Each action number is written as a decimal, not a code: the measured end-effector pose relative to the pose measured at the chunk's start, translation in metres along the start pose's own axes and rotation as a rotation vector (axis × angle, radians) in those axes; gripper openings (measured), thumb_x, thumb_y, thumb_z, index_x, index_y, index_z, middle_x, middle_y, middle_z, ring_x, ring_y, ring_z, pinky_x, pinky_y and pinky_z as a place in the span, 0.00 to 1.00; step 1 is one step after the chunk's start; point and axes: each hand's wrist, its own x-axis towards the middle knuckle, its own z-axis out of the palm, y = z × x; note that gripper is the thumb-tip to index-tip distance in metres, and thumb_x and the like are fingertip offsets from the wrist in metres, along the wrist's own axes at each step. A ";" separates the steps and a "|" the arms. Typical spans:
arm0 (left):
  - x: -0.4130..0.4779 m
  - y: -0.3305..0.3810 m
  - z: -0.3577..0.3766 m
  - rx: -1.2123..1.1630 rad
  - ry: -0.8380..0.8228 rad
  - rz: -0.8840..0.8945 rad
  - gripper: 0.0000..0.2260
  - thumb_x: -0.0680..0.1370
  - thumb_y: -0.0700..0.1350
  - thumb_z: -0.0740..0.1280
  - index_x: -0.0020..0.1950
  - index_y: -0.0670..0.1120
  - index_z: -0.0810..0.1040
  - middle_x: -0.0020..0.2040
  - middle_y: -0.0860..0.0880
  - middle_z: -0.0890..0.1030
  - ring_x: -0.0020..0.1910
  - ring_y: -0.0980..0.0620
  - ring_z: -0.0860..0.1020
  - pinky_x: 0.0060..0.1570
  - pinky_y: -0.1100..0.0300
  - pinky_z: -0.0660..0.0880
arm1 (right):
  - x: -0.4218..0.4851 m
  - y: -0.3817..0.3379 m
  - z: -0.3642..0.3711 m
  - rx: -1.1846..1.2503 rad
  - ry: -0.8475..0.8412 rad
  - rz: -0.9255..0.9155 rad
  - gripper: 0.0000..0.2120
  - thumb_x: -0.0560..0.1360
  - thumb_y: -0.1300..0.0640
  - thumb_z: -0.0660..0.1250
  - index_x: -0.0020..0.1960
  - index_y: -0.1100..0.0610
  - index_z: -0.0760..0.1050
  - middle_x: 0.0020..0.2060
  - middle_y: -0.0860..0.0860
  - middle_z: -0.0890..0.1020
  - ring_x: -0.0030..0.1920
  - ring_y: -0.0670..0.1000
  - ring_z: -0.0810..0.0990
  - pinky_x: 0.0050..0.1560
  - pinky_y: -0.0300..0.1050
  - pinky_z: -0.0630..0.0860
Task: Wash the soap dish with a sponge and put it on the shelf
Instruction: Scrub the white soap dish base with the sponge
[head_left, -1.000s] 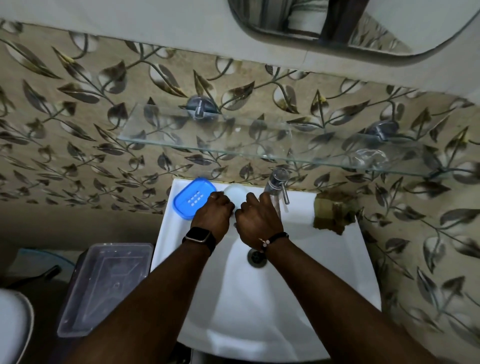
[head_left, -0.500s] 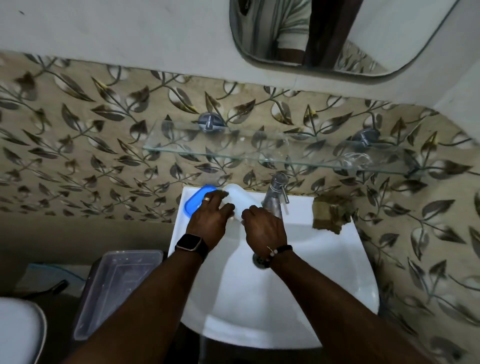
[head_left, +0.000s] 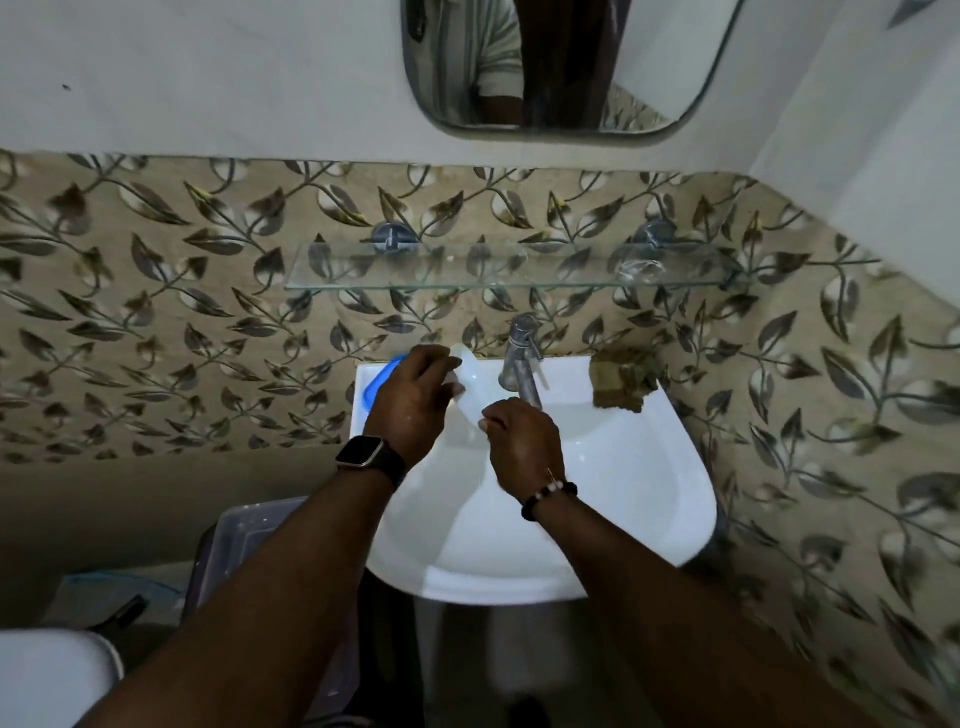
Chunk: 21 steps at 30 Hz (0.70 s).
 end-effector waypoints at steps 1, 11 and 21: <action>0.002 0.004 -0.002 -0.011 0.005 0.019 0.12 0.76 0.36 0.72 0.60 0.38 0.82 0.59 0.39 0.81 0.52 0.38 0.82 0.47 0.58 0.72 | -0.002 0.001 0.001 0.048 0.000 0.046 0.13 0.76 0.64 0.66 0.33 0.55 0.71 0.32 0.49 0.77 0.37 0.52 0.76 0.37 0.46 0.70; 0.025 0.043 0.011 -0.021 0.023 0.179 0.14 0.77 0.36 0.71 0.62 0.36 0.81 0.59 0.36 0.82 0.55 0.34 0.81 0.52 0.45 0.80 | -0.012 0.006 -0.014 0.619 0.104 0.403 0.16 0.76 0.64 0.68 0.36 0.46 0.78 0.33 0.47 0.84 0.34 0.49 0.85 0.40 0.40 0.82; 0.036 0.074 0.017 -0.014 0.052 0.284 0.12 0.75 0.33 0.72 0.59 0.35 0.82 0.58 0.35 0.82 0.55 0.33 0.81 0.50 0.43 0.80 | -0.015 0.009 -0.025 0.951 0.054 0.425 0.13 0.78 0.72 0.63 0.42 0.59 0.80 0.37 0.54 0.83 0.35 0.51 0.83 0.45 0.48 0.84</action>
